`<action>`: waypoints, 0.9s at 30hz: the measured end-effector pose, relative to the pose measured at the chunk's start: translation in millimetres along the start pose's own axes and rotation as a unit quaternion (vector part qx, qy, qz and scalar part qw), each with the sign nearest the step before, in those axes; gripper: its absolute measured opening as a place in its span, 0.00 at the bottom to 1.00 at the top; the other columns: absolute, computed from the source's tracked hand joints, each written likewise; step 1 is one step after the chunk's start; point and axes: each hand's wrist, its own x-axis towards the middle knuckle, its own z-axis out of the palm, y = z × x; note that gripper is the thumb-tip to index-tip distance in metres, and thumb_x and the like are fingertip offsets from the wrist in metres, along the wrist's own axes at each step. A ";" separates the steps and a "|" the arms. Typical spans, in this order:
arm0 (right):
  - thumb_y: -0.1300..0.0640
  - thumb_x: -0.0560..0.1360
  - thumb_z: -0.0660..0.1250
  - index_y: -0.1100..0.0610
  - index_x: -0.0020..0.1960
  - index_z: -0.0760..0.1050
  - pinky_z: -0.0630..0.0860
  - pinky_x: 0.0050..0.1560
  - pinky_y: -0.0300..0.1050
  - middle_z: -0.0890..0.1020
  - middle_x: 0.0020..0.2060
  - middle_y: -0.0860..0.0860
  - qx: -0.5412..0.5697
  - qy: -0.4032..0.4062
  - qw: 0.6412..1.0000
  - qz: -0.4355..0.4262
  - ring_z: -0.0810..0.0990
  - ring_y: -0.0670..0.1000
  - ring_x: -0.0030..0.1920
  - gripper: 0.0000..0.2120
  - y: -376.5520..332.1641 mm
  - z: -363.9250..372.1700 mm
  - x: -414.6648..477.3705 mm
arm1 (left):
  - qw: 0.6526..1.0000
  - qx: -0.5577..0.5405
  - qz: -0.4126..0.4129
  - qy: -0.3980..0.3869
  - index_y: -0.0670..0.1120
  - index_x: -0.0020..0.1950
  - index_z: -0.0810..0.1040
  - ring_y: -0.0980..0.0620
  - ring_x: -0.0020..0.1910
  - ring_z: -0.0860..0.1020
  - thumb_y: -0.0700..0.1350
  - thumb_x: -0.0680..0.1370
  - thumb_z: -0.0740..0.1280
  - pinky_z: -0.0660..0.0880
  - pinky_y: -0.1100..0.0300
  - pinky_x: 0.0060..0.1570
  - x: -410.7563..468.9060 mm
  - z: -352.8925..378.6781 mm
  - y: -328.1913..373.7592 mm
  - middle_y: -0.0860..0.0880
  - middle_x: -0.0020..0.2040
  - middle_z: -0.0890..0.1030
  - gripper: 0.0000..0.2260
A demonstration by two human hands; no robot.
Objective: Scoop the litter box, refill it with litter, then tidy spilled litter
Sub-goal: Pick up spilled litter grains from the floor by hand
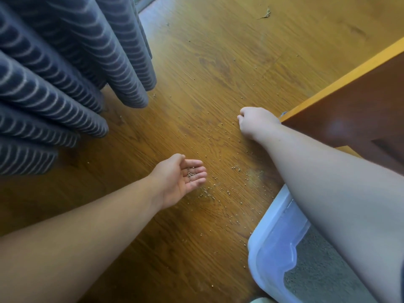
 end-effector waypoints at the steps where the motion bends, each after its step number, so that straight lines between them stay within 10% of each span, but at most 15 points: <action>1: 0.48 0.84 0.52 0.53 0.50 0.71 0.70 0.47 0.50 0.79 0.56 0.55 -0.002 -0.004 1.000 0.001 0.76 0.61 0.56 0.13 -2.4 0.5 2.6 | 1.000 0.000 0.000 0.000 0.35 0.60 0.78 0.42 0.54 0.82 0.47 0.86 0.52 0.83 0.52 0.43 -0.8 -2.1 0.4 0.37 0.55 0.81 0.20; 20: 0.50 0.81 0.52 0.51 0.59 0.75 0.74 0.56 0.52 0.78 0.63 0.54 -0.070 -0.043 0.996 -0.041 0.76 0.60 0.62 0.15 -19.3 -4.2 -9.8 | 1.000 -0.007 0.008 0.009 0.35 0.57 0.78 0.42 0.54 0.80 0.46 0.86 0.50 0.81 0.51 0.50 -7.8 -11.4 10.3 0.37 0.54 0.80 0.20; 27: 0.51 0.81 0.54 0.50 0.58 0.75 0.68 0.45 0.48 0.79 0.58 0.52 -0.117 -0.045 0.992 -0.025 0.76 0.58 0.56 0.13 -31.9 -8.7 -11.6 | 1.000 0.007 0.016 0.003 0.36 0.57 0.78 0.41 0.57 0.80 0.46 0.86 0.50 0.81 0.51 0.51 -13.0 -15.6 12.7 0.36 0.58 0.79 0.20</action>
